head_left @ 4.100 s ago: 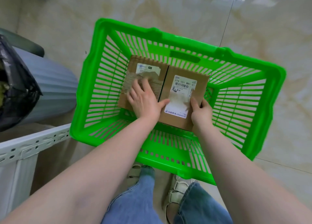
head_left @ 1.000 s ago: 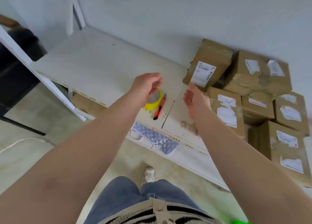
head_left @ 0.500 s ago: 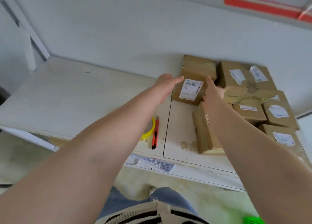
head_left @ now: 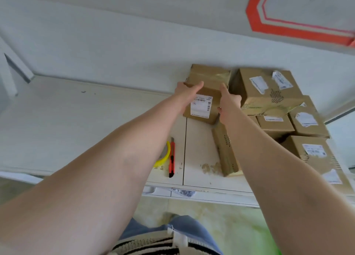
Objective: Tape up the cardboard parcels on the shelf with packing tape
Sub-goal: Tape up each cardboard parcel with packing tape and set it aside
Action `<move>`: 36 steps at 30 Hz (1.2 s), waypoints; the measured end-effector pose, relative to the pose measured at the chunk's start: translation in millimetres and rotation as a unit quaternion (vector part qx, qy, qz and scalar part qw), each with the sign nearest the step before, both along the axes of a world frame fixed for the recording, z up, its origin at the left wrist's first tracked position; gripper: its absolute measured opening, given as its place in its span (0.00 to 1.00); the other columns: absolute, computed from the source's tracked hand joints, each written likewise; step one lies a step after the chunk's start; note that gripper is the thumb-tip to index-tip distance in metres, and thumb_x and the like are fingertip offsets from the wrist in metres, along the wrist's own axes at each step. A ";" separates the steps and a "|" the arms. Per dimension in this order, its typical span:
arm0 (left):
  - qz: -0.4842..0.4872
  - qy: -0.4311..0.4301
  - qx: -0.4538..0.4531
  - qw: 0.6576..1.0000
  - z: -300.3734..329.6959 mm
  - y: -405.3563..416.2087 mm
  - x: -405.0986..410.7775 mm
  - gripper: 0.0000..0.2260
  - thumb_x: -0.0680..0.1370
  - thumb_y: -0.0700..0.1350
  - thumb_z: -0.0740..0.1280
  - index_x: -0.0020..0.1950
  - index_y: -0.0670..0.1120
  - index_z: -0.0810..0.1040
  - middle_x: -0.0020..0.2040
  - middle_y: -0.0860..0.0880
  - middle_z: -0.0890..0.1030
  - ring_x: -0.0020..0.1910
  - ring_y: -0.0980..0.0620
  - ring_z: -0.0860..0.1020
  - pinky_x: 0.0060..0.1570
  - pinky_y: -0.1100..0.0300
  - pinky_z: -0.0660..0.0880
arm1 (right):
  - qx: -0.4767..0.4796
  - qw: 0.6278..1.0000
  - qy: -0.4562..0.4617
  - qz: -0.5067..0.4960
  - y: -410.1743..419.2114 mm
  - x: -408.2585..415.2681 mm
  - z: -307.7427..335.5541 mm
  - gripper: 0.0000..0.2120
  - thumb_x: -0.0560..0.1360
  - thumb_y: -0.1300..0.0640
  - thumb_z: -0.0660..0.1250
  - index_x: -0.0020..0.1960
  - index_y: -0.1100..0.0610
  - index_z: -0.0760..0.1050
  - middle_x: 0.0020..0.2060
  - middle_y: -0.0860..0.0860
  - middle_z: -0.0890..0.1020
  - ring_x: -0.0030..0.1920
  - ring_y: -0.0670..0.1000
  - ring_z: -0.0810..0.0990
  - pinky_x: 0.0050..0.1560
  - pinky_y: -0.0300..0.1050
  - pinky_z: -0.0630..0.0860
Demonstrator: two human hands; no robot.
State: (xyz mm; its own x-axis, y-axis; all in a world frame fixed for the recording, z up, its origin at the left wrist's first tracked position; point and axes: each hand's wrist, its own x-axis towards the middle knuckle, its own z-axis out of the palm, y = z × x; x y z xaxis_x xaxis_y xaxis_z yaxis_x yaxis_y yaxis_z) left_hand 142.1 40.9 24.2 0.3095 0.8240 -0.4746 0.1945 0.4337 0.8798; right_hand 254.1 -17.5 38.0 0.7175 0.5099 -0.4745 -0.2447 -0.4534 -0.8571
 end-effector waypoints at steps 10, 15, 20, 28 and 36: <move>0.241 -0.142 0.013 0.960 -10.3 4.3 -84.1 0.26 0.75 0.55 0.73 0.65 0.45 0.68 0.56 0.48 0.80 0.49 0.50 0.82 0.53 0.47 0.81 | 0.186 0.972 -0.125 0.076 -10.1 -90.4 -1.6 0.16 0.73 0.51 0.74 0.56 0.53 0.72 0.53 0.49 0.81 0.54 0.47 0.81 0.60 0.50 0.77; 0.167 -0.129 -0.026 0.977 7.5 18.9 -191.2 0.21 0.80 0.57 0.66 0.67 0.47 0.72 0.59 0.48 0.82 0.56 0.48 0.82 0.54 0.42 0.80 | 0.152 0.908 -0.288 0.263 0.7 -100.6 -0.2 0.31 0.69 0.45 0.76 0.68 0.46 0.68 0.61 0.46 0.76 0.63 0.51 0.70 0.65 0.54 0.70; 0.072 -0.137 -0.057 0.986 34.7 30.4 -270.8 0.23 0.80 0.59 0.64 0.70 0.48 0.74 0.64 0.45 0.79 0.57 0.46 0.82 0.48 0.44 0.82 | 0.104 0.868 -0.180 0.451 16.6 -112.1 14.6 0.31 0.69 0.43 0.76 0.68 0.52 0.72 0.61 0.51 0.80 0.62 0.52 0.78 0.63 0.50 0.75; 0.134 -0.178 0.005 0.975 41.3 16.7 -290.8 0.36 0.79 0.62 0.62 0.80 0.53 0.48 0.79 0.45 0.59 0.76 0.45 0.63 0.62 0.52 0.75 | 0.082 0.953 -0.080 0.280 19.7 -215.9 10.4 0.18 0.71 0.40 0.74 0.38 0.55 0.76 0.33 0.47 0.79 0.35 0.48 0.76 0.39 0.42 0.72; 0.128 -0.065 0.058 0.988 8.8 4.1 -317.4 0.20 0.73 0.52 0.75 0.62 0.47 0.78 0.52 0.51 0.85 0.47 0.55 0.85 0.51 0.57 0.81 | 0.076 0.945 -0.135 0.290 -2.7 -277.3 -5.0 0.17 0.74 0.37 0.67 0.54 0.48 0.81 0.43 0.45 0.84 0.42 0.44 0.82 0.44 0.41 0.77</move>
State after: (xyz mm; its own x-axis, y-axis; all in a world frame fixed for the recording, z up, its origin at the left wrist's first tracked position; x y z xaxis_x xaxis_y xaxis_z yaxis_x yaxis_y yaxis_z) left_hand -175.3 45.0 33.0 0.1360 0.9299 -0.3418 -0.0262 0.3483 0.9370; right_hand -23.3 -20.2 33.1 0.3819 0.9014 -0.2040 0.2435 -0.3110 -0.9187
